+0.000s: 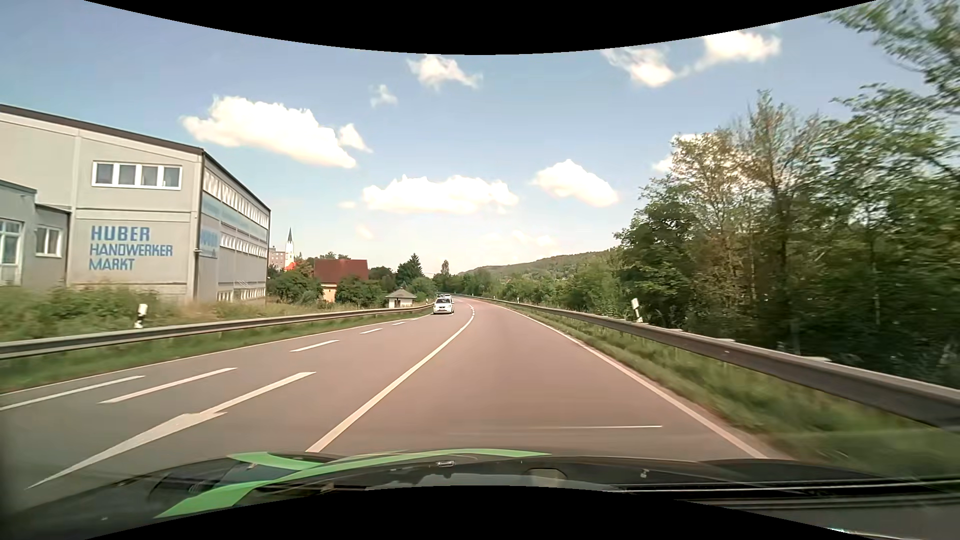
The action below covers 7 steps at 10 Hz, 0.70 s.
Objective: Follow the waypoints while adhering to traffic rules and regulations
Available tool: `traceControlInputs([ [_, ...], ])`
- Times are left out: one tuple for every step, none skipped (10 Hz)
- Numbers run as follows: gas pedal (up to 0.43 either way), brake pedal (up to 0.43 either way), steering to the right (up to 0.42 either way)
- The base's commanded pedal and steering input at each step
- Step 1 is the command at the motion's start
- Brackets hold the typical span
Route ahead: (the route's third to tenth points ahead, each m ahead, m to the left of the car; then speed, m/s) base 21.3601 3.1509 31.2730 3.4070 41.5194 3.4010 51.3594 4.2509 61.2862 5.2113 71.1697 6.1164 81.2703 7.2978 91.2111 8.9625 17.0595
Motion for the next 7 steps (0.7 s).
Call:
traceControlInputs([
  [0.228, 0.0, -0.002],
  [0.228, 0.0, -0.002],
  [0.228, 0.0, -0.002],
  [0.248, 0.0, -0.003],
  [0.248, 0.0, -0.002],
  [0.248, 0.0, -0.002],
  [0.248, 0.0, -0.002],
])
